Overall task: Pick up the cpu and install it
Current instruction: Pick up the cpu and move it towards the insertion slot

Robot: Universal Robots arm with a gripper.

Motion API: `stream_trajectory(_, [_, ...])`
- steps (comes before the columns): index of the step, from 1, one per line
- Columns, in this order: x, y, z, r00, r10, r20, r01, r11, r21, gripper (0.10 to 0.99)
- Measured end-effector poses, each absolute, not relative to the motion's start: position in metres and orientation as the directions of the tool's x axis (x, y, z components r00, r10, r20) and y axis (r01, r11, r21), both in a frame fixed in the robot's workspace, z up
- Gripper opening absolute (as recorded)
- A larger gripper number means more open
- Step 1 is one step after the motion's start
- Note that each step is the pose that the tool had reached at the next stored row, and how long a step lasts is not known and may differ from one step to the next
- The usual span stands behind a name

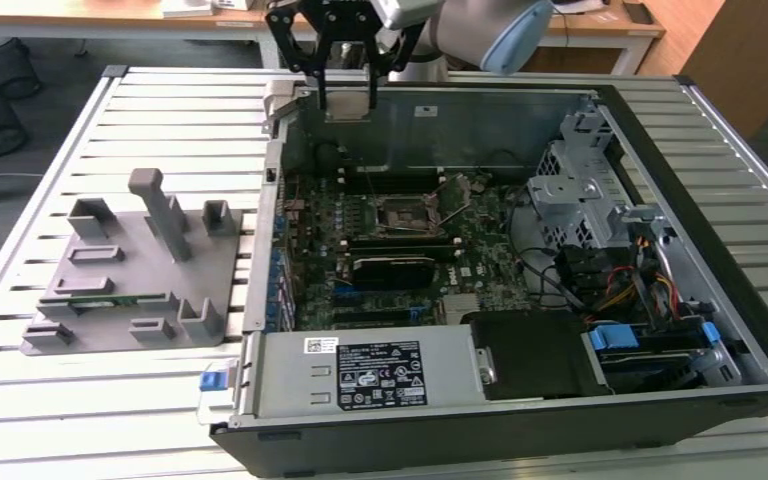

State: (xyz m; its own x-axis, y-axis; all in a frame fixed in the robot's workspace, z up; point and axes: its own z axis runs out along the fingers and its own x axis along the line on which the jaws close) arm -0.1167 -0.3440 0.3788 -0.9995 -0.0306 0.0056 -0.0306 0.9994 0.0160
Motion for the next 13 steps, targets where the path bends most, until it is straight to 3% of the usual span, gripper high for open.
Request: stream_trajectory(13, [-0.095, -0.343, 0.378, -1.000, -0.031, 0.006, -0.031, 0.999, 0.016, 0.533])
